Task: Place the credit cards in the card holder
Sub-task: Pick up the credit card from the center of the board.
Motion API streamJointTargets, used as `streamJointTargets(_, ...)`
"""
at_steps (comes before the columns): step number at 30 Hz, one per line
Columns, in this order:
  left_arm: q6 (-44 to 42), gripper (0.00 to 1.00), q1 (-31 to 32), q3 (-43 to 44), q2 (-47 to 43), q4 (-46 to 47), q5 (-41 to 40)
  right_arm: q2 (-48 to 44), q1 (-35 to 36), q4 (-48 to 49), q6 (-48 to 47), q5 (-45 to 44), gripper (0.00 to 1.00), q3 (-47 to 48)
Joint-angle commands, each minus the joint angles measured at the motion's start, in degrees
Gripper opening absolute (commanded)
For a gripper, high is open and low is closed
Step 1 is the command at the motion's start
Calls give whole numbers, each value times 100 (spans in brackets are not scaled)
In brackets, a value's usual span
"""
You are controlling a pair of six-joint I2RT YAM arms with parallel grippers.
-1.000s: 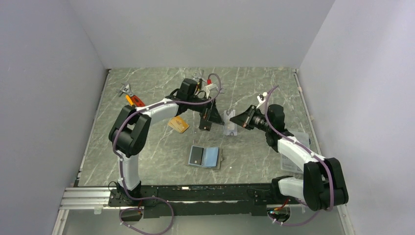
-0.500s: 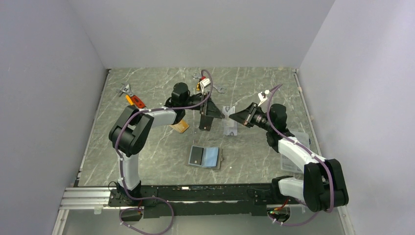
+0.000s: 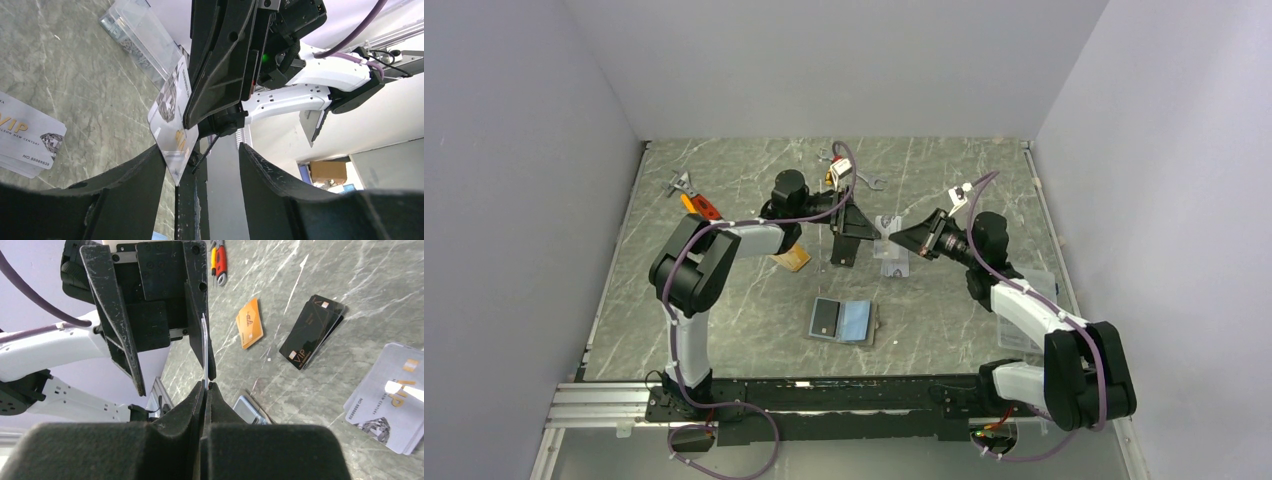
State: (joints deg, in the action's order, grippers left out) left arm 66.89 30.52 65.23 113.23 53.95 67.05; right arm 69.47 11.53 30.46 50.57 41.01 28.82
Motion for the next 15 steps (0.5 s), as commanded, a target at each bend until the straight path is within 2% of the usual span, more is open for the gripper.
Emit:
streamJointTargets(1, -93, 58, 82, 246, -37, 446, 190, 172, 245, 42, -122, 148, 0, 13)
streamJointTargets(4, -216, 51, 78, 335, 22, 335, 206, 198, 305, 2, -145, 217, 0, 33)
streamJointTargets(9, -328, 34, 70, 317, 46, 270, 269, 106, 306, -242, -293, 188, 0, 87)
streamJointTargets(12, -555, 21, 47, 302, -22, 48, 301, 69, 302, -354, -345, 207, 2, 110)
streamJointTargets(15, -637, 15, 0, 294, -65, -18, 338, 51, 303, -406, -362, 233, 7, 96)
